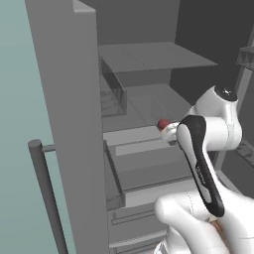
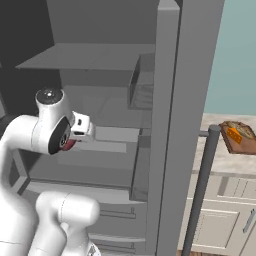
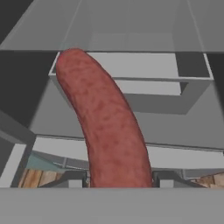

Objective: Retrieve the sausage and cheese from the fridge and place them on the cutting board on the counter.

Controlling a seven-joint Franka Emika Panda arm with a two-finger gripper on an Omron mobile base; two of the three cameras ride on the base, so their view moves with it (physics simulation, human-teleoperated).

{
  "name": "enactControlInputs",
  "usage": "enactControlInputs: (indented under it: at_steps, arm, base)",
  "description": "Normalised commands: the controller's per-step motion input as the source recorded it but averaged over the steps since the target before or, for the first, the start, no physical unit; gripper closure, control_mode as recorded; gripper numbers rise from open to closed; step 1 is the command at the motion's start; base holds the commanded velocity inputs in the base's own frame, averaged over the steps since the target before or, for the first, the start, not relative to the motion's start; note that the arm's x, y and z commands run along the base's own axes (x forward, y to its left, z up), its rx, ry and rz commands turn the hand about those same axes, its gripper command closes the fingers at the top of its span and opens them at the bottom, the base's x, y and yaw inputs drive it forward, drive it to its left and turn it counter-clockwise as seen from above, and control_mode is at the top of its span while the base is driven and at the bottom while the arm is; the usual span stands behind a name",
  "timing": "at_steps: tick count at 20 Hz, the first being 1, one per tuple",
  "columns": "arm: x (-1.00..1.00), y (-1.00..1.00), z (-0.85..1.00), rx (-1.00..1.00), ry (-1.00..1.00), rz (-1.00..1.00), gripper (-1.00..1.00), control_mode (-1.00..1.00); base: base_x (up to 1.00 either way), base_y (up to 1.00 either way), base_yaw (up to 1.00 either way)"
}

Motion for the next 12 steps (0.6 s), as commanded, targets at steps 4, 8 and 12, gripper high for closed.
enactControlInputs:
  at_steps: [4, 8, 12]
  arm:
    - [0.03, -0.06, -0.23, 0.02, -0.01, 0.03, 1.00, -1.00]
    - [0.00, 0.00, 0.00, 0.00, 0.00, 0.00, 1.00, -1.00]
    - [0.00, 0.00, 0.00, 0.00, 0.00, 0.00, 1.00, -1.00]
  base:
    - [0.00, 0.00, 0.00]
    - [0.00, 0.00, 0.00]
    - [0.00, 0.00, 0.00]
